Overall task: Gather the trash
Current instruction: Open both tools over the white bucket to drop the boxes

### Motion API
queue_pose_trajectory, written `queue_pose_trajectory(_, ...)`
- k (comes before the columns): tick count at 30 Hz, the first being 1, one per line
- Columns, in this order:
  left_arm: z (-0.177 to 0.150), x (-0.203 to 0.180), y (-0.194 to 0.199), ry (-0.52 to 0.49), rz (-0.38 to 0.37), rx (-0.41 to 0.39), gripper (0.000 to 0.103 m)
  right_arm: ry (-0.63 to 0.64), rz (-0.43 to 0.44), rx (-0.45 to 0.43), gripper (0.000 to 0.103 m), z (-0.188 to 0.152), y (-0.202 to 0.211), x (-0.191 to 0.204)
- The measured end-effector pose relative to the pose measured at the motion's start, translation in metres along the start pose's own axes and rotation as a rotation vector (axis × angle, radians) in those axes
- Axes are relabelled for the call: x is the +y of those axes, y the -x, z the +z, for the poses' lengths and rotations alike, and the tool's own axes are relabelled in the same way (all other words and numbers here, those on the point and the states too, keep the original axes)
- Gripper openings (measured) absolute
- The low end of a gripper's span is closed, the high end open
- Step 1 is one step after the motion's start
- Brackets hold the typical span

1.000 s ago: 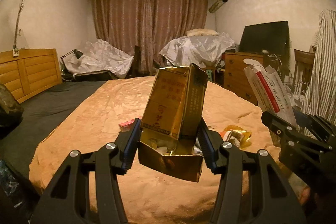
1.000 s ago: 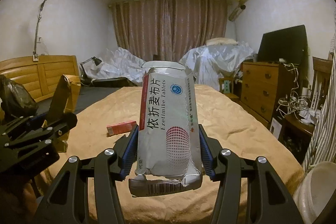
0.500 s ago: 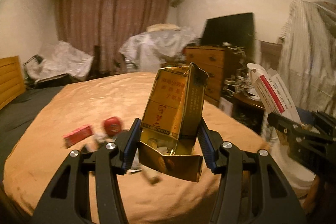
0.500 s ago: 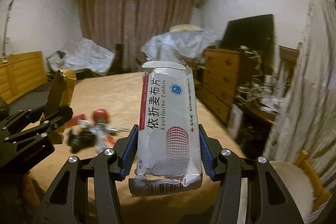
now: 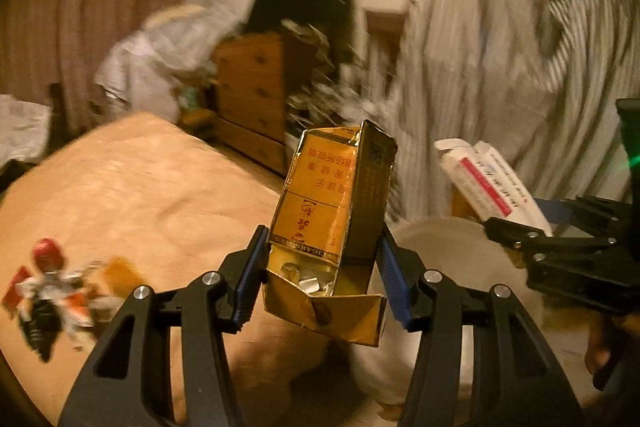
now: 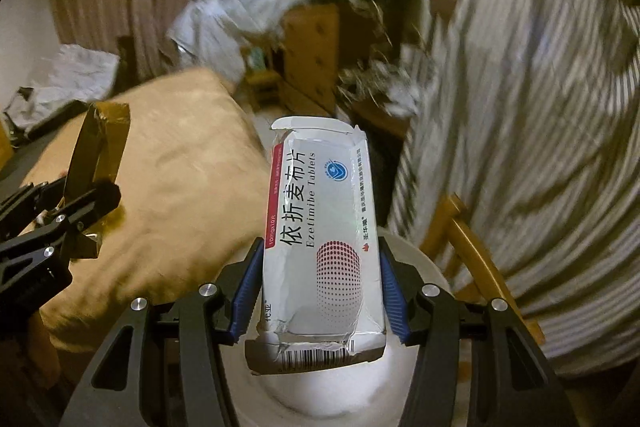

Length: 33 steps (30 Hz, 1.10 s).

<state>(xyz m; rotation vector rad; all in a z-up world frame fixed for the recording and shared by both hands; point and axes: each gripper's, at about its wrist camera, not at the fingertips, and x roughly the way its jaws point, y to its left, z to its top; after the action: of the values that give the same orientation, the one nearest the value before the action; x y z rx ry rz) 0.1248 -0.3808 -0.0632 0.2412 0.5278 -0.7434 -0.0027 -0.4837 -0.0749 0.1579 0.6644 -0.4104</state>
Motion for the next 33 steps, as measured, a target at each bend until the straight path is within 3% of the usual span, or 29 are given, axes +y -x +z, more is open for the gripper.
queue_pose_trajectory(7,-0.015,-0.04,-0.063,-0.03,-0.124,0.184,0.052,-0.052,-0.024,0.158,0.055,-0.023,-0.049,-0.056)
queue_pose_trajectory(12,-0.024,-0.055,-0.09,-0.036,-0.14,0.254,0.052,-0.068,-0.023,0.209,0.055,-0.045,-0.064,-0.055)
queue_pose_trajectory(20,-0.023,-0.052,-0.098,-0.038,-0.126,0.248,0.054,-0.071,-0.02,0.218,0.056,-0.055,-0.071,-0.047)
queue_pose_trajectory(24,-0.021,-0.05,-0.093,-0.032,-0.092,0.232,0.08,-0.09,-0.013,0.205,0.07,-0.053,-0.066,-0.044)
queue_pose_trajectory(33,-0.021,-0.045,-0.082,-0.014,-0.093,0.227,0.082,-0.108,-0.019,0.143,0.071,-0.049,-0.046,-0.044)
